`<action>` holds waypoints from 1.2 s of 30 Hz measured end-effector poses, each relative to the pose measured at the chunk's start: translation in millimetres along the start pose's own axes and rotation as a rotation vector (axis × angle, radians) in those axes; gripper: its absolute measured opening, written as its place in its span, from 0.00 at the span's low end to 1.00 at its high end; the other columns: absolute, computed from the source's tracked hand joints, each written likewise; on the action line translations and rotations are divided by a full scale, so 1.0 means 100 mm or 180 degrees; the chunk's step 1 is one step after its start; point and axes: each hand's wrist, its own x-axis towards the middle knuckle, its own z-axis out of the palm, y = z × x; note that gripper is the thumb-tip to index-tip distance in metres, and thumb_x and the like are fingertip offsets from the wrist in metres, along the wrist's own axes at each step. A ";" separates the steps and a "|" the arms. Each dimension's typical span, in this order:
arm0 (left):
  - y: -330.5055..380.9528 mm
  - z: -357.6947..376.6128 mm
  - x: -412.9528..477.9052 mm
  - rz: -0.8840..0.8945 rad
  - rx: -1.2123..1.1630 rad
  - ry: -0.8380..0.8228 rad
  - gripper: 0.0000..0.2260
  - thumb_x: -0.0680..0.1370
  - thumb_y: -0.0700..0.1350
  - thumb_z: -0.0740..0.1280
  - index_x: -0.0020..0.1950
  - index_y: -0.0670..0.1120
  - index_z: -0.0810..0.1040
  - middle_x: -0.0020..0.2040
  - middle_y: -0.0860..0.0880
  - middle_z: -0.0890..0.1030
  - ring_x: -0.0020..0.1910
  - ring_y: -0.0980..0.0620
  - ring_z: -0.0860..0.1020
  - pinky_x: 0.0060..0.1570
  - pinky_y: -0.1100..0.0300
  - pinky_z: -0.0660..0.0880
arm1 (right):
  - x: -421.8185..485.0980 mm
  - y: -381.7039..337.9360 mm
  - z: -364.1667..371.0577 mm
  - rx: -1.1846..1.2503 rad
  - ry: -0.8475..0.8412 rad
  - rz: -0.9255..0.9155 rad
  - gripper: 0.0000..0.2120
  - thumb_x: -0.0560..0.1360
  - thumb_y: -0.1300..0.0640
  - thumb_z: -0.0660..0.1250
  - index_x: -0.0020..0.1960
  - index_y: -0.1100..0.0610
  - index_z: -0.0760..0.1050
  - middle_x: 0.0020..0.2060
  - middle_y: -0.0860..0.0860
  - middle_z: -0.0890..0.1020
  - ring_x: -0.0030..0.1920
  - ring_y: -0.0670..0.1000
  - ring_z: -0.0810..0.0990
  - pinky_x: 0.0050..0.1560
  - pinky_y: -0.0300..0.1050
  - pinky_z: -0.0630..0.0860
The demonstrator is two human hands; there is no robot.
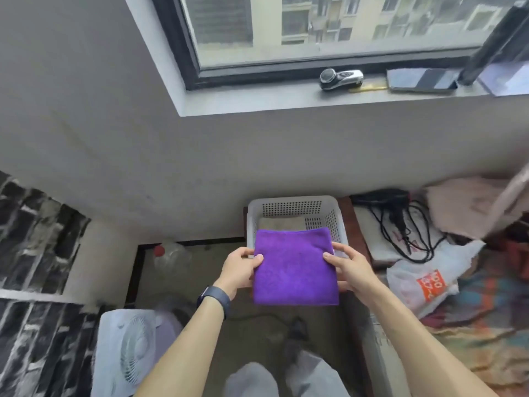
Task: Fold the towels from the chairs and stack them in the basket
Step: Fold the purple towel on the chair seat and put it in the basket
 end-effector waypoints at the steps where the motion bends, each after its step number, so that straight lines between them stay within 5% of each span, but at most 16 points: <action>1: 0.05 0.02 0.17 -0.0044 0.0125 0.0086 0.12 0.75 0.49 0.71 0.56 0.47 0.76 0.55 0.40 0.83 0.47 0.43 0.84 0.49 0.43 0.82 | 0.17 -0.05 0.02 -0.0027 0.0013 0.0074 0.14 0.77 0.57 0.72 0.61 0.48 0.78 0.51 0.54 0.86 0.47 0.54 0.87 0.40 0.50 0.81; 5: 0.25 0.10 0.78 -0.0096 0.0750 0.0331 0.12 0.76 0.50 0.69 0.58 0.48 0.76 0.51 0.45 0.83 0.44 0.46 0.81 0.42 0.50 0.83 | 0.80 -0.15 0.09 -0.0097 0.0060 0.0329 0.13 0.78 0.57 0.71 0.61 0.47 0.78 0.53 0.53 0.86 0.50 0.54 0.86 0.40 0.49 0.82; 9: 0.42 0.15 1.26 -0.0059 0.1570 0.0485 0.18 0.78 0.51 0.66 0.65 0.46 0.76 0.60 0.45 0.81 0.59 0.42 0.79 0.60 0.53 0.76 | 1.30 -0.20 0.19 -0.0211 0.0086 0.0487 0.14 0.80 0.56 0.68 0.65 0.48 0.75 0.55 0.52 0.84 0.50 0.52 0.85 0.37 0.46 0.81; 17: 0.54 0.27 1.67 -0.0168 0.3352 0.0660 0.16 0.82 0.53 0.62 0.63 0.45 0.77 0.61 0.42 0.80 0.59 0.40 0.79 0.50 0.53 0.73 | 1.91 -0.05 0.37 -0.0296 0.0214 0.0884 0.16 0.81 0.56 0.67 0.68 0.48 0.73 0.55 0.53 0.84 0.51 0.55 0.84 0.39 0.47 0.80; 21: 0.54 0.35 1.75 0.0021 0.3791 0.0705 0.15 0.82 0.53 0.61 0.61 0.45 0.78 0.58 0.43 0.82 0.57 0.41 0.80 0.46 0.54 0.72 | 2.06 0.04 0.39 -0.0186 0.0313 0.0935 0.18 0.81 0.56 0.67 0.69 0.48 0.72 0.57 0.53 0.83 0.53 0.55 0.83 0.47 0.53 0.82; 26: 0.52 0.37 1.83 0.0066 0.3906 0.0745 0.14 0.82 0.52 0.61 0.61 0.45 0.77 0.58 0.43 0.82 0.56 0.40 0.80 0.48 0.53 0.75 | 2.15 0.08 0.39 -0.0137 0.0314 0.0918 0.20 0.80 0.57 0.67 0.71 0.50 0.71 0.58 0.54 0.82 0.52 0.54 0.84 0.42 0.49 0.82; 29: 0.52 0.38 1.84 0.0216 0.4044 0.0745 0.18 0.82 0.52 0.62 0.68 0.44 0.71 0.57 0.43 0.82 0.56 0.40 0.81 0.48 0.51 0.76 | 2.16 0.03 0.38 -0.0363 0.0218 0.0796 0.21 0.81 0.56 0.67 0.72 0.52 0.70 0.60 0.54 0.81 0.52 0.53 0.83 0.44 0.47 0.82; 34: 0.47 0.44 1.68 0.1241 0.4622 0.0988 0.21 0.78 0.51 0.66 0.69 0.45 0.70 0.52 0.47 0.83 0.45 0.44 0.83 0.33 0.56 0.69 | 2.10 0.05 0.40 -0.1499 0.0838 0.0021 0.23 0.79 0.51 0.67 0.73 0.52 0.70 0.69 0.52 0.74 0.67 0.54 0.74 0.66 0.52 0.72; 36: 0.37 0.49 1.70 0.1853 0.4703 0.0776 0.20 0.76 0.51 0.68 0.66 0.45 0.74 0.60 0.44 0.81 0.55 0.42 0.80 0.44 0.51 0.75 | 2.01 0.11 0.49 -0.2232 0.1183 -0.0810 0.21 0.78 0.51 0.65 0.71 0.55 0.71 0.69 0.54 0.73 0.70 0.56 0.70 0.70 0.53 0.68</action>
